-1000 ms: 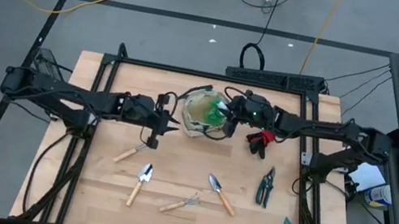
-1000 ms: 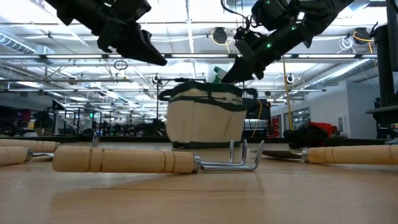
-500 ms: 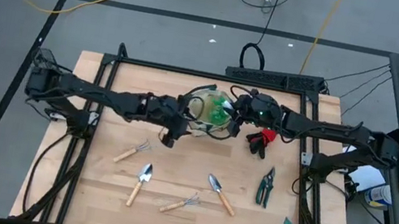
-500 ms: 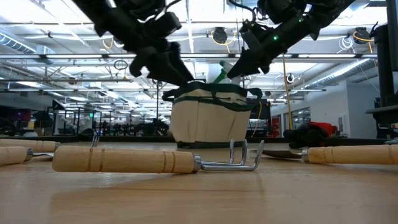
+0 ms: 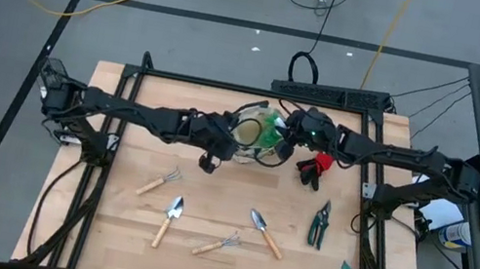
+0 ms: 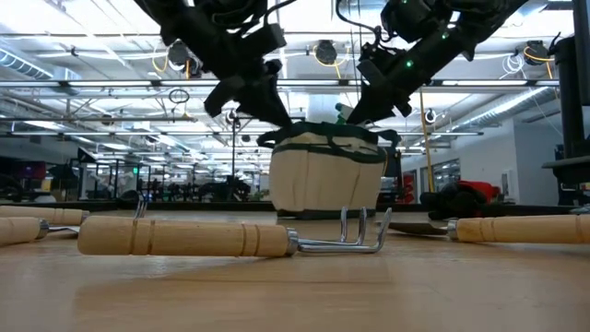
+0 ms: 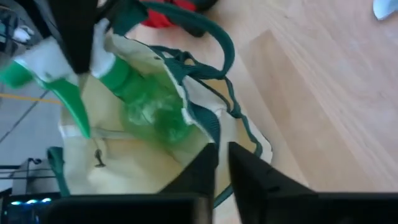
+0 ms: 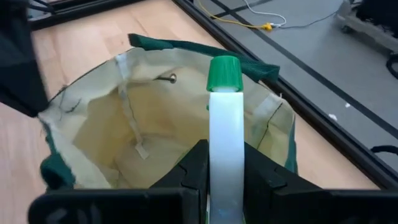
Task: Pick & Place Garden tools in Gardening bag
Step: Put the green spray bottle into the brown gardening bag
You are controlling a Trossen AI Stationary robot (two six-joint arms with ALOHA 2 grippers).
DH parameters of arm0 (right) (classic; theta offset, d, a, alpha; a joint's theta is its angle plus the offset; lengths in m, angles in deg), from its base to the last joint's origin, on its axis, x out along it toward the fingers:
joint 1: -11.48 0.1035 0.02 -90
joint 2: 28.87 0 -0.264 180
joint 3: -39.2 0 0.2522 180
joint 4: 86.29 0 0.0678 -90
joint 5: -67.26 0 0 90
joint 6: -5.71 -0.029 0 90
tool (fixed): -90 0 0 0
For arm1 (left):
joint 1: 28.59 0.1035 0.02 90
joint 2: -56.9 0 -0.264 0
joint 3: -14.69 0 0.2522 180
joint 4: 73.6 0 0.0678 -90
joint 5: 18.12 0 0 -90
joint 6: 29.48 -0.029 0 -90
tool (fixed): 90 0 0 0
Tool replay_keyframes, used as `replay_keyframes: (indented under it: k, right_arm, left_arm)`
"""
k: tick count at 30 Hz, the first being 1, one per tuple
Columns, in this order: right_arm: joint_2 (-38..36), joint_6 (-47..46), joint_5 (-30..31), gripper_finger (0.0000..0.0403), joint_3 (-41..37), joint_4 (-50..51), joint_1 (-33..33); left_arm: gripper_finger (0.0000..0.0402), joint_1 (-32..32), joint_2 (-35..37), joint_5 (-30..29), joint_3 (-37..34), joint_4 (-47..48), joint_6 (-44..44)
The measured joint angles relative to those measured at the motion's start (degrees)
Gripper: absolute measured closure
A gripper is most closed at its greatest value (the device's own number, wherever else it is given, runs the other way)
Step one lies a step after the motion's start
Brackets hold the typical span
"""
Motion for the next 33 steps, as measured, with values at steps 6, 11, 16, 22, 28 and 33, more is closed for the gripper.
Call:
replay_keyframes:
  k: [6,11,16,22,28,33]
  right_arm:
    - [0.0,0.0,0.0,0.0353,0.0,0.9,-0.4]
    - [0.0,0.0,-0.1,0.0353,0.0,0.9,-0.4]
    - [0.0,0.0,-0.1,0.0353,0.0,0.8,-0.4]
    - [0.0,0.0,-0.1,0.0353,0.0,0.8,-0.4]
    - [0.0,0.0,-0.1,0.0353,0.0,0.8,-0.4]
    - [0.0,0.0,-0.2,0.0353,0.0,0.8,-0.4]
  left_arm:
    - [0.0392,-0.5,0.1,2.4,1.6,-1.6,1.2]
    - [0.0393,-0.5,0.1,2.2,1.6,-1.7,1.6]
    - [0.033,-0.1,0.1,-0.1,1.6,-1.8,-1.8]
    - [0.0227,1.6,0.0,4.4,1.6,0.1,-2.8]
    - [0.0198,3.5,-0.8,6.2,1.5,-2.0,-3.3]
    - [0.022,5.2,-2.9,8.6,1.4,-2.1,-4.0]
